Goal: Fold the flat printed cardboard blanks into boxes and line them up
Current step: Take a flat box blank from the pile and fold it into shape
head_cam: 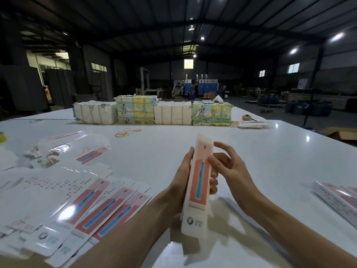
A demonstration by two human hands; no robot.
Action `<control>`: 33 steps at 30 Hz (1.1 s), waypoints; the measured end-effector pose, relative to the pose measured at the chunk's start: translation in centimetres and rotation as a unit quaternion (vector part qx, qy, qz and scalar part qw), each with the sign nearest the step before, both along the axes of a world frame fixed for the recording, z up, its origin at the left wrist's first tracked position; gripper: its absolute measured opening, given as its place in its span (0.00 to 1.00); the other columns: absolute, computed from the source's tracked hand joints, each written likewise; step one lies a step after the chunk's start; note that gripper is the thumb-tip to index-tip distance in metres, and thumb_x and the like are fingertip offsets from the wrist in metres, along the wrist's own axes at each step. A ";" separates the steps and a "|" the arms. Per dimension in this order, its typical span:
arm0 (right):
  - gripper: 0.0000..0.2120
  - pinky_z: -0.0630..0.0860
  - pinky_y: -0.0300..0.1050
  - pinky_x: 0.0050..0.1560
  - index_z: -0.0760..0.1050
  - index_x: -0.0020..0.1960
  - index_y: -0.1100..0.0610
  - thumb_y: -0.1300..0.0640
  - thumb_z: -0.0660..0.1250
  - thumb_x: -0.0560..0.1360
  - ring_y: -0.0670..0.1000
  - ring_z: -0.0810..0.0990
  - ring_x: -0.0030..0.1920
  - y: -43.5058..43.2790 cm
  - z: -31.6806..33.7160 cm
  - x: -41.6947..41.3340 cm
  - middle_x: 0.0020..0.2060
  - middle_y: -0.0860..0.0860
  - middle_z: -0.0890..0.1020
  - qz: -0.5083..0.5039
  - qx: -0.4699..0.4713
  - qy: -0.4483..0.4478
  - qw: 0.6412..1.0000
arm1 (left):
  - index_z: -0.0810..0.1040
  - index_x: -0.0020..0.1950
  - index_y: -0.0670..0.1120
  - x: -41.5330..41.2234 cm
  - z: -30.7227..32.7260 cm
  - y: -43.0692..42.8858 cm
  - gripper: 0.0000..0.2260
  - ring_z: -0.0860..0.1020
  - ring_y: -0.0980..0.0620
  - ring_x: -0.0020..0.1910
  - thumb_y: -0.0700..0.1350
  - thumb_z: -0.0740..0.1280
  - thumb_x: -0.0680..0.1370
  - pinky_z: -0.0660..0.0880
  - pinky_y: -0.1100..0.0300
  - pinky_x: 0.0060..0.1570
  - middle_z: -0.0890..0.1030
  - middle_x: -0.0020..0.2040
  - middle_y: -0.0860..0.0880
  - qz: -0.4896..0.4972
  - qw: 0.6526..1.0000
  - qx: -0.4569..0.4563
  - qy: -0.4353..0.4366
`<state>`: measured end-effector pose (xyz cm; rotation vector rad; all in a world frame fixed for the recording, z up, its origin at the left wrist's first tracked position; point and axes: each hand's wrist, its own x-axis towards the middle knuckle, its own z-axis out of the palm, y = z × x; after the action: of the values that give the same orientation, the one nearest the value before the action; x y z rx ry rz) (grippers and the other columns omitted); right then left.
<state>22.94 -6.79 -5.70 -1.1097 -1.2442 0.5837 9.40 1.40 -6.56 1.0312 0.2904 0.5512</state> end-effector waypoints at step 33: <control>0.16 0.84 0.43 0.48 0.78 0.65 0.47 0.48 0.71 0.78 0.52 0.87 0.53 0.1 0.7 2.3 0.48 0.44 0.85 -0.021 0.004 -0.019 1.000 | 0.58 0.68 0.79 1.5 -0.5 -1.4 0.42 0.87 0.54 0.48 0.48 0.81 0.71 0.84 0.58 0.39 0.76 0.61 0.55 0.179 0.930 0.303 0.105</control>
<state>25.26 -6.72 -4.99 -1.1429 -1.2528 0.5284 10.94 0.03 -7.08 1.6596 0.5240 0.8934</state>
